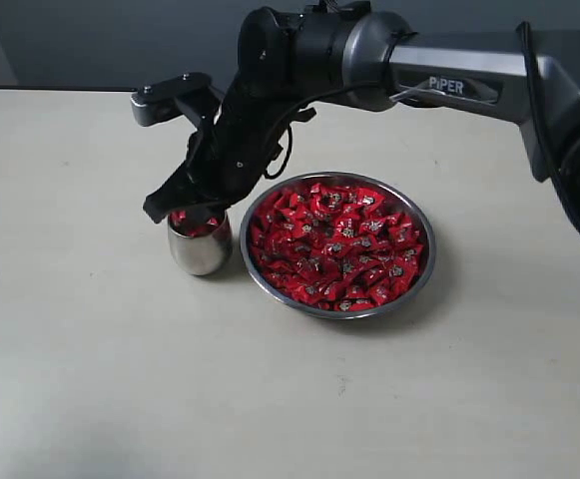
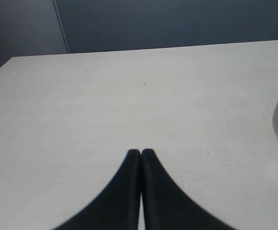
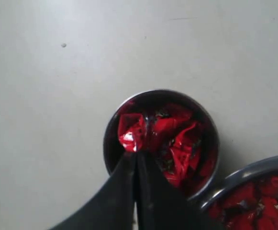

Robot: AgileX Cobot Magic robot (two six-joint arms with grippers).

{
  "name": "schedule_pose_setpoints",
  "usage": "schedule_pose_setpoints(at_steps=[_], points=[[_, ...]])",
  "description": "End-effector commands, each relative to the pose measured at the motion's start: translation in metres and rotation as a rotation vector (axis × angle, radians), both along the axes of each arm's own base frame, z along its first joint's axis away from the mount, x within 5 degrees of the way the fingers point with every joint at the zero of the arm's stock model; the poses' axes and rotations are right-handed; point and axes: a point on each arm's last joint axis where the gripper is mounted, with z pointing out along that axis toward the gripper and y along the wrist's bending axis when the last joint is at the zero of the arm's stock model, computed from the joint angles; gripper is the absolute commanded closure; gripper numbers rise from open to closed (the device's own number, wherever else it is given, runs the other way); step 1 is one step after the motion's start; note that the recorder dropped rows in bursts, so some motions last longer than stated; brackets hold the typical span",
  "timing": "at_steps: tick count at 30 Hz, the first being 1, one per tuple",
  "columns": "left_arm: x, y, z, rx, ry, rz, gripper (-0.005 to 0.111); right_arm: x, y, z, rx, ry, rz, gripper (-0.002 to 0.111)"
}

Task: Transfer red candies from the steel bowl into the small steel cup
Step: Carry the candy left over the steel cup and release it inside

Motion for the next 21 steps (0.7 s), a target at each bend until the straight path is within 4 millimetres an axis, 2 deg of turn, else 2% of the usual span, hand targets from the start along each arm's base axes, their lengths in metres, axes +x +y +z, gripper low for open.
schedule_pose_setpoints(at_steps=[1, 9, 16, 18, 21], points=[[0.0000, 0.0001, 0.0005, 0.002, -0.012, 0.002, 0.106, -0.0021, -0.0003, 0.0021, -0.009, 0.012, 0.013, 0.109], [0.0000, 0.0001, 0.0005, 0.002, -0.012, 0.002, 0.106, -0.0026, -0.0003, 0.0021, -0.009, 0.019, 0.014, 0.107], [0.0000, 0.0001, 0.0005, 0.002, -0.012, 0.002, 0.106, -0.0028, -0.0001, 0.0022, -0.007, 0.022, 0.013, 0.074], [0.0000, 0.0001, 0.0005, 0.002, -0.012, 0.002, 0.106, -0.0028, -0.0001, 0.0022, -0.007, 0.022, 0.013, 0.070], [0.0000, 0.0001, 0.0005, 0.002, -0.012, 0.002, 0.106, -0.0028, -0.0002, 0.0037, -0.003, 0.019, 0.012, 0.070]])
